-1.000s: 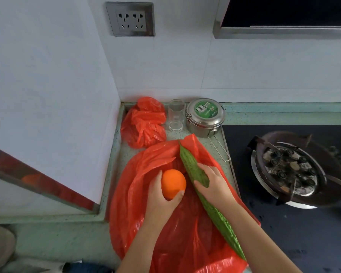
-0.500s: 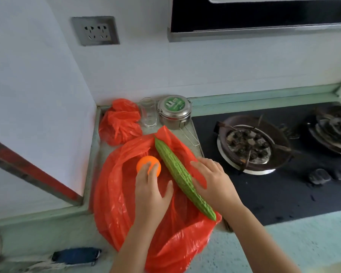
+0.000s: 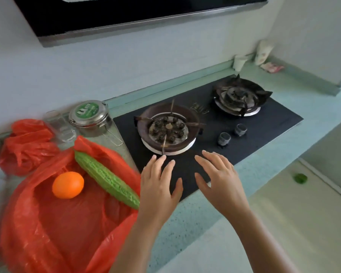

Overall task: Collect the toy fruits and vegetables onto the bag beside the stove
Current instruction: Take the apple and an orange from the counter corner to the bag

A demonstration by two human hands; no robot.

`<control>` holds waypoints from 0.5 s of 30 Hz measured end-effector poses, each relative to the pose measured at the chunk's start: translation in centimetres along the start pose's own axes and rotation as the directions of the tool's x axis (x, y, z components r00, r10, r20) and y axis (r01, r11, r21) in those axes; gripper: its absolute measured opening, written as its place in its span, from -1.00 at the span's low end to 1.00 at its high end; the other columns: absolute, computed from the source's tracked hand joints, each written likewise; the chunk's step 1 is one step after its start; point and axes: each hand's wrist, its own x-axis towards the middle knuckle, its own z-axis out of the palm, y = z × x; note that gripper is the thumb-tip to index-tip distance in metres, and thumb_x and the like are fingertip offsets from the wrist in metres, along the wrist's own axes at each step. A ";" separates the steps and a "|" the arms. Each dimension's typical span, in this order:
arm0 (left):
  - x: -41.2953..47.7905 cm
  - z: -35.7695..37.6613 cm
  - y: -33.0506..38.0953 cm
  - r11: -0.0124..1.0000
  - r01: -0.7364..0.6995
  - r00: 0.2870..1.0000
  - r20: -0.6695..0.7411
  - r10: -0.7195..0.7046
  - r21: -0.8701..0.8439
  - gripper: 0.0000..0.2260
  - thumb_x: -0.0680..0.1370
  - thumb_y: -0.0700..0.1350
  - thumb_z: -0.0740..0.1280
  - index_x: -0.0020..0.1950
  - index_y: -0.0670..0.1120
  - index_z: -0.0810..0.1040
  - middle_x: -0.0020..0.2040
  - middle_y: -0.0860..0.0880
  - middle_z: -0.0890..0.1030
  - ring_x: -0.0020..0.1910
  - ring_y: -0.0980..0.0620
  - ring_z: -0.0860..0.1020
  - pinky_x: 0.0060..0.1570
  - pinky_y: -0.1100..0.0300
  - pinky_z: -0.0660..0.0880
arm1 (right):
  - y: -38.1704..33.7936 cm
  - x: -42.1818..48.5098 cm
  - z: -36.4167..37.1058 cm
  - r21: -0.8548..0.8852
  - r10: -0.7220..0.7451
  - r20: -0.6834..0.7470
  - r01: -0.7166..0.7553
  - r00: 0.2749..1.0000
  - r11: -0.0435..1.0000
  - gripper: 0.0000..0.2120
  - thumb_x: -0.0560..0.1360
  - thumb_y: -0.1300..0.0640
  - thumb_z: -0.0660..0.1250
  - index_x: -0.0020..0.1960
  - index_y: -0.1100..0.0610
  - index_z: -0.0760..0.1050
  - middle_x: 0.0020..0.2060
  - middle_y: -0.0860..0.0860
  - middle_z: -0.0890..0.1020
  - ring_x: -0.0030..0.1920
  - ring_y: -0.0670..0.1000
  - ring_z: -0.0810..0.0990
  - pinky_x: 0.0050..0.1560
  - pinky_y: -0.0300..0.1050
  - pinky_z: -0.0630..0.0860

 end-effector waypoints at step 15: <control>3.8 11.7 24.8 0.860 -0.447 0.866 0.120 0.485 -0.246 -0.64 0.49 0.01 0.19 0.19 -0.15 0.49 0.20 -0.15 0.53 0.28 -0.12 0.37 0.25 -0.04 0.31 | 18.9 -11.6 -16.1 -0.071 0.388 -0.382 -0.445 0.839 0.893 -0.66 0.37 0.05 0.29 0.12 0.12 0.54 0.08 0.12 0.60 0.09 0.21 0.53 0.09 0.10 0.44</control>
